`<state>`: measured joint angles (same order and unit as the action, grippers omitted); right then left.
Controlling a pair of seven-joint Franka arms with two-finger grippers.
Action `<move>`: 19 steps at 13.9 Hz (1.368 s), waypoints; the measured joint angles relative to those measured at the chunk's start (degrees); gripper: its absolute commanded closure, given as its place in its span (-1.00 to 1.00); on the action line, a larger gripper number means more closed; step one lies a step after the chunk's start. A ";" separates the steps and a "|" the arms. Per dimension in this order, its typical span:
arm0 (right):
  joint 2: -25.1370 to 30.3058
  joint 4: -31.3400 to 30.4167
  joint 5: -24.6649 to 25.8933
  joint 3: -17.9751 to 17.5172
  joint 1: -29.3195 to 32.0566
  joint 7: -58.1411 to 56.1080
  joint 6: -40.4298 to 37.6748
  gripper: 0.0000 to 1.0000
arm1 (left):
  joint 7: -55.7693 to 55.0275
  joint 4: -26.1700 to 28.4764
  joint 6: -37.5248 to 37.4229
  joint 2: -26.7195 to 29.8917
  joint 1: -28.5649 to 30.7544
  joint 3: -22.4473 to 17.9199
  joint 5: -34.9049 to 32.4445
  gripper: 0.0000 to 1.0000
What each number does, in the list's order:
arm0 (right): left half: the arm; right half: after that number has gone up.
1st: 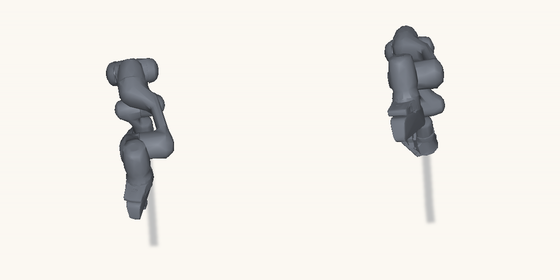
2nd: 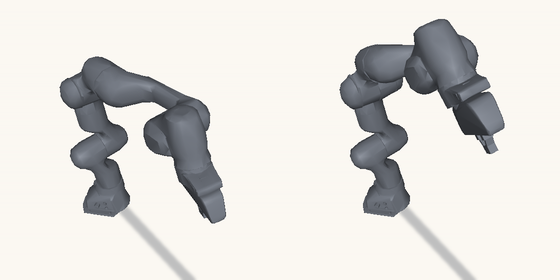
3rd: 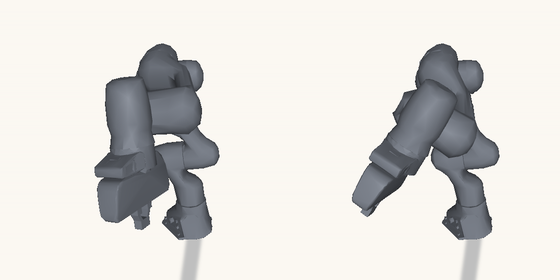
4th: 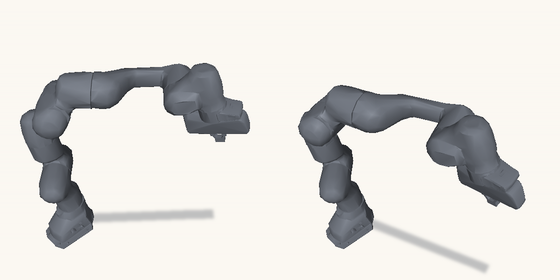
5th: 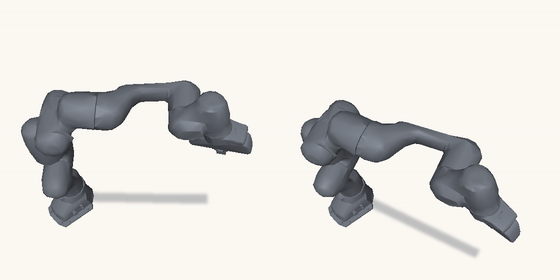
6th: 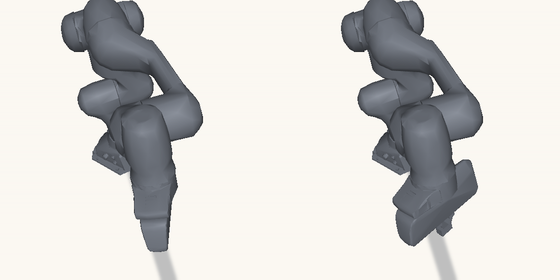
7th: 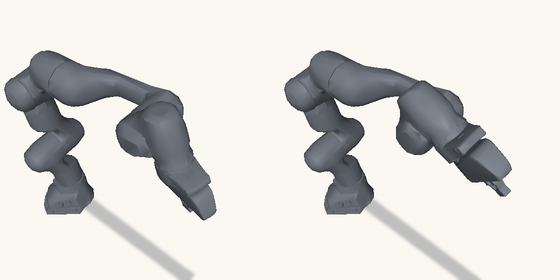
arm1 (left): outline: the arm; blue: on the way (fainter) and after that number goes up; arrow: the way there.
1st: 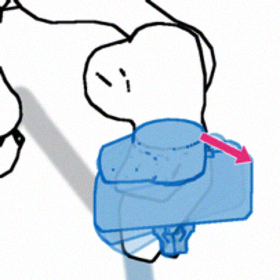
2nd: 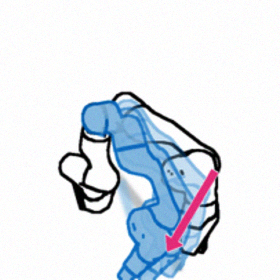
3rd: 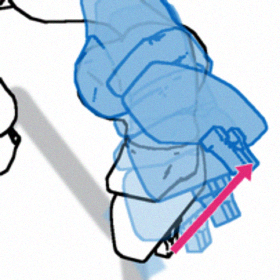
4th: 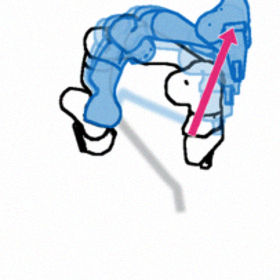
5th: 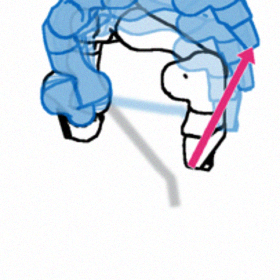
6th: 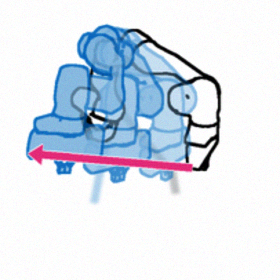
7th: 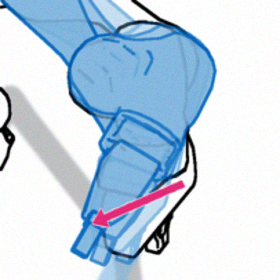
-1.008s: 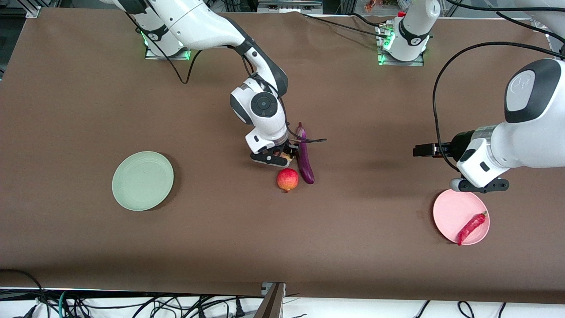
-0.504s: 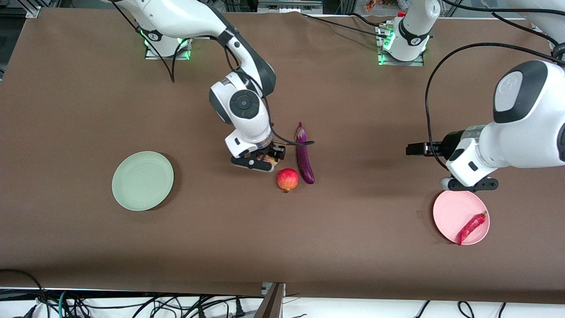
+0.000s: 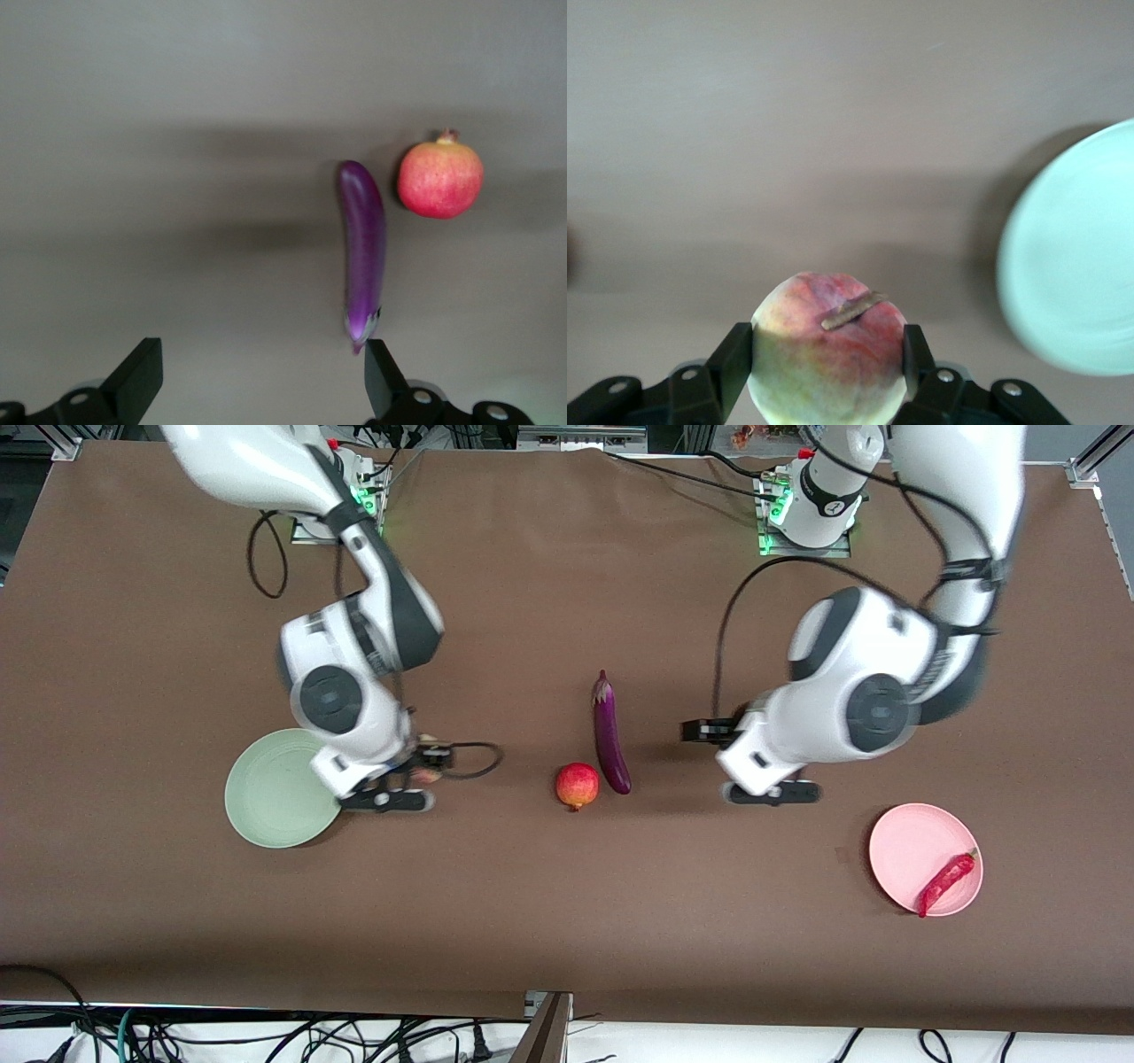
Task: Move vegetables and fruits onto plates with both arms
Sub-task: 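Carry the peach to the green plate while the left gripper reaches the eggplant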
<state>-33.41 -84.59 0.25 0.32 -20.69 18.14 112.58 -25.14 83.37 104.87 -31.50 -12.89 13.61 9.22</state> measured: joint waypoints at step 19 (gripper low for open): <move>-8.34 -1.07 -1.22 4.67 16.88 -34.47 6.31 -1.00 | -18.64 15.04 29.89 -7.58 -14.40 -2.51 -6.61 0.84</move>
<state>-41.75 -85.66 -0.97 5.00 -3.81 -16.34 118.89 -43.78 98.41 134.76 -39.08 -27.29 11.10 2.61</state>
